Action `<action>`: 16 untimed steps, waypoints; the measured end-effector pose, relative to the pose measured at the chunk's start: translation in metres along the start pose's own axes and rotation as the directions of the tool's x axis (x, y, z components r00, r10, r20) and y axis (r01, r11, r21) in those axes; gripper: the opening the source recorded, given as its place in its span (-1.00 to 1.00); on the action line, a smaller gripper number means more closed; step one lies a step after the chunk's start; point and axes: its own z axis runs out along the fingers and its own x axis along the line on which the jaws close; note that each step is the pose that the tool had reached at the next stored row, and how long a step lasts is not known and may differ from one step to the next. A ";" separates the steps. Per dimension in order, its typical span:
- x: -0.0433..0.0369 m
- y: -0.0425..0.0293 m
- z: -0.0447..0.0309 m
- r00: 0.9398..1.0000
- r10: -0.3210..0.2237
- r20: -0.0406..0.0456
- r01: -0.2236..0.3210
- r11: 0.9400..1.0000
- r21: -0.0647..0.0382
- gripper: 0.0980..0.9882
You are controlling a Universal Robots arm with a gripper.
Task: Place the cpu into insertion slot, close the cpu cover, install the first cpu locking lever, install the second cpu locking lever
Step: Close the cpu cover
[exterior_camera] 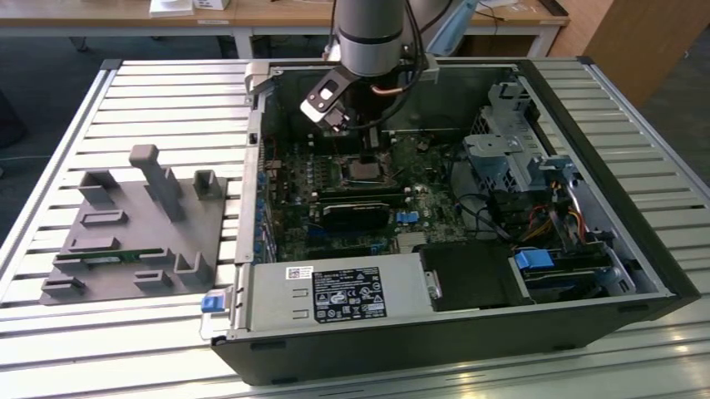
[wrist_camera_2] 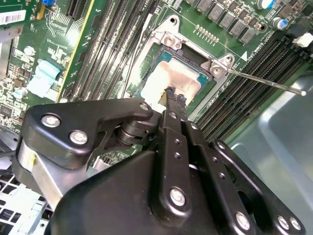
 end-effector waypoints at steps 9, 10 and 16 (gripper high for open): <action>0.0000 0.0004 -0.0064 1.000 0.000 0.000 0.000 1.000 0.000 -0.98; -0.0001 0.0004 -0.0068 1.000 0.000 0.000 0.000 1.000 0.000 -0.98; -0.0001 0.0007 -0.0117 1.000 0.000 0.000 0.000 1.000 0.000 -0.98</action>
